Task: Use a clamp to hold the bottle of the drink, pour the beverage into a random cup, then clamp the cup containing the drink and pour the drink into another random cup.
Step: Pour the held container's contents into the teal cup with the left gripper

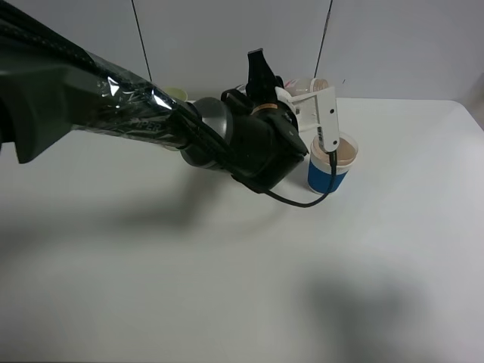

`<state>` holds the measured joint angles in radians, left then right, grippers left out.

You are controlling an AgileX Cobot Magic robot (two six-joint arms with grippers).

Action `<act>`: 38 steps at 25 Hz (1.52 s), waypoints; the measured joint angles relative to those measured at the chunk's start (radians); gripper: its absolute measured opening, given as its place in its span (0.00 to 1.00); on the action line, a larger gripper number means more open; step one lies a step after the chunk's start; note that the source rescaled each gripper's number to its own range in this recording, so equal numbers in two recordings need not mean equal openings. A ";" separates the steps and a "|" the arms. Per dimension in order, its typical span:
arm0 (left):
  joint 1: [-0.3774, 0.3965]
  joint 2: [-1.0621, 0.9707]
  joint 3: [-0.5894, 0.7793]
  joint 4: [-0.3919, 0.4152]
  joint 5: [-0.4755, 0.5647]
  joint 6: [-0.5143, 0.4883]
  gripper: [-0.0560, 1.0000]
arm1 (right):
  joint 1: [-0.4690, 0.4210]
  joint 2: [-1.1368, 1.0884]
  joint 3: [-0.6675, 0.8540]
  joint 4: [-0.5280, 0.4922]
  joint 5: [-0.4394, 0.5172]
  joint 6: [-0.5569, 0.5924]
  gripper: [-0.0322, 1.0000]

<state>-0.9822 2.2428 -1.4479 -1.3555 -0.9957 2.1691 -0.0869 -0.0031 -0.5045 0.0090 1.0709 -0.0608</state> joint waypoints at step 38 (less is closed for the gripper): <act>0.000 0.027 0.000 0.294 -0.076 0.077 0.07 | 0.000 0.000 0.000 0.000 0.000 0.000 1.00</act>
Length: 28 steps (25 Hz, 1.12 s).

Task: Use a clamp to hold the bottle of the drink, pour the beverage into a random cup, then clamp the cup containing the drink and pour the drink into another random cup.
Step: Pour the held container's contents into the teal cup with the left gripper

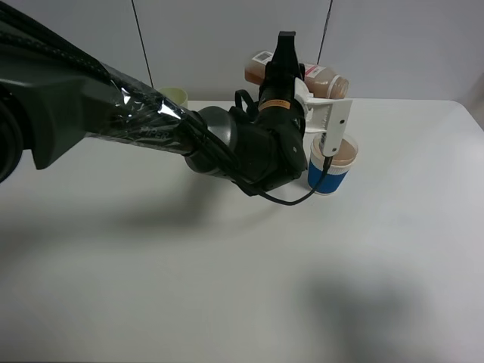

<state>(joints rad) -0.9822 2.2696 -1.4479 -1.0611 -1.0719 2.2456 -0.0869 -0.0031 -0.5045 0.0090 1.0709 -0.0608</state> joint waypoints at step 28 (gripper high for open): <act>0.000 0.000 0.000 0.052 -0.029 0.048 0.07 | 0.000 0.000 0.000 0.000 0.000 0.000 1.00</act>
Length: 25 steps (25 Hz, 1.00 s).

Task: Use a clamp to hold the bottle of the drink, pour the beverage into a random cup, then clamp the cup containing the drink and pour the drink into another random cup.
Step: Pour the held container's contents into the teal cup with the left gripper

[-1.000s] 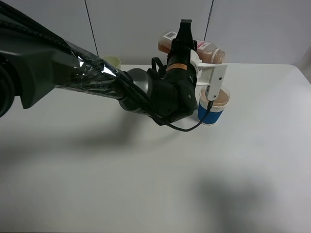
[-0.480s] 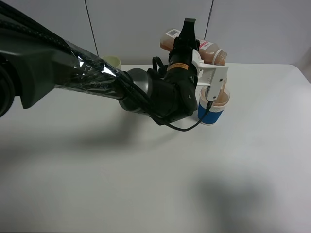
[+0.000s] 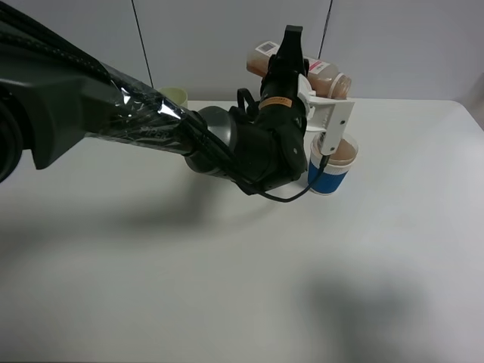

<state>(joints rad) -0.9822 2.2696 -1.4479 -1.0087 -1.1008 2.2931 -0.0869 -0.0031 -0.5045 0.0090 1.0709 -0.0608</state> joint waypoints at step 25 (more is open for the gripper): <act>0.000 0.000 0.000 0.000 -0.042 0.002 0.07 | 0.000 0.000 0.000 0.000 0.000 0.001 1.00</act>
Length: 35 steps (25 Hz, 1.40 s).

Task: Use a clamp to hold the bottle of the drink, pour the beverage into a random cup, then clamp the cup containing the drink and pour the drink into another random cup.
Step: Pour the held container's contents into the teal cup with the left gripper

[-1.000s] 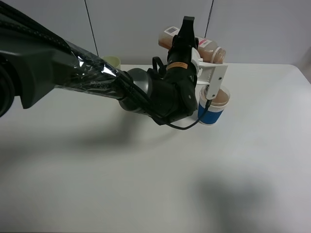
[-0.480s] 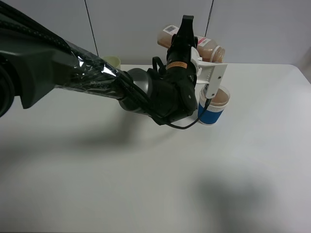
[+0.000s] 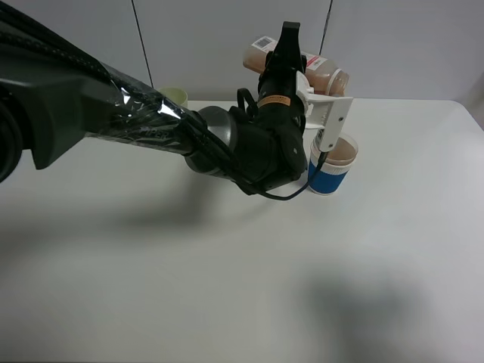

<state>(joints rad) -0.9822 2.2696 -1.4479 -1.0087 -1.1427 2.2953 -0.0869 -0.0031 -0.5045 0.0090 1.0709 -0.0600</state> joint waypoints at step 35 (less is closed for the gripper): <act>0.011 0.000 0.000 0.032 -0.027 0.078 0.07 | 0.000 0.000 0.000 0.000 0.000 0.000 1.00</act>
<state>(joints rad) -0.9710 2.2696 -1.4479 -0.9769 -1.1694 2.3738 -0.0869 -0.0031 -0.5045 0.0090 1.0709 -0.0600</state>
